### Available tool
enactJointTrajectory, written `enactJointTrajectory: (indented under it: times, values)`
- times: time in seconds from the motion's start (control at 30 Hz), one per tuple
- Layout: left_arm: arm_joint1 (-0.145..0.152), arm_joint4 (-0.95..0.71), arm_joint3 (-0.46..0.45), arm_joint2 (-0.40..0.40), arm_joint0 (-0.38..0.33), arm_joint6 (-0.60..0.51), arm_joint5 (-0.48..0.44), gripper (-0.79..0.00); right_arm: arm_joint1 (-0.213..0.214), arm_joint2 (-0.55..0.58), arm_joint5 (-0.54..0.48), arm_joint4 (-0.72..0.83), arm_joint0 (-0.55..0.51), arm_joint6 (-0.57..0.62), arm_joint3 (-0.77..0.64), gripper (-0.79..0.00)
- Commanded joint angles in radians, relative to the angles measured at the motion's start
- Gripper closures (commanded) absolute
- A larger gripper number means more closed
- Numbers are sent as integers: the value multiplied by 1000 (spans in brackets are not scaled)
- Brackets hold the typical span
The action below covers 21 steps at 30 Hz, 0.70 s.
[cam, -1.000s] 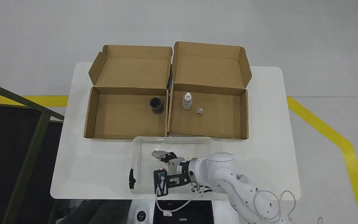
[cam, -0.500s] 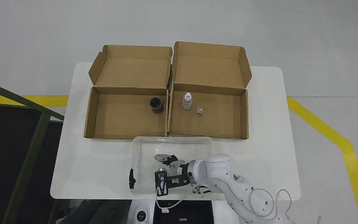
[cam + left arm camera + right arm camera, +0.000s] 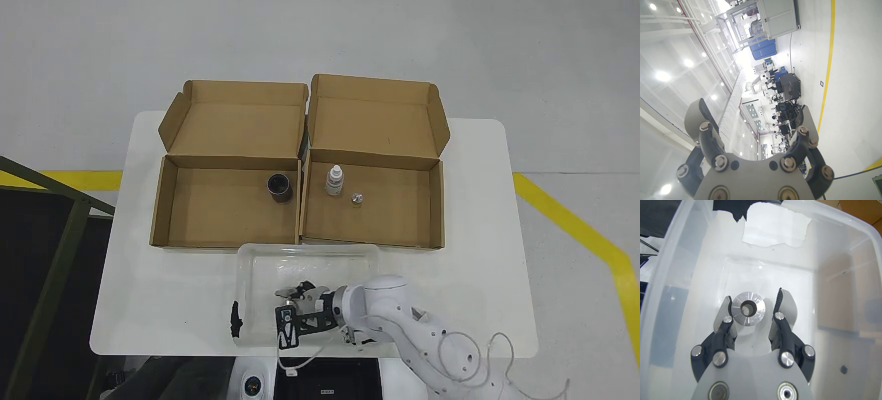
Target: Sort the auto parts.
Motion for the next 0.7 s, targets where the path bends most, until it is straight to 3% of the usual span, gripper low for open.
enactJointTrajectory:
  times: [0.0,0.13,0.67]
  values:
    - [0,0,0,0,0,0,0,-785,-1,-5,-6,6,6,-1,5,-262]
    - [0,0,0,0,0,0,0,-785,-3,-11,-10,21,17,-2,15,0]
    - [0,0,0,0,0,0,0,-785,11,40,-54,114,29,-2,-126,0]
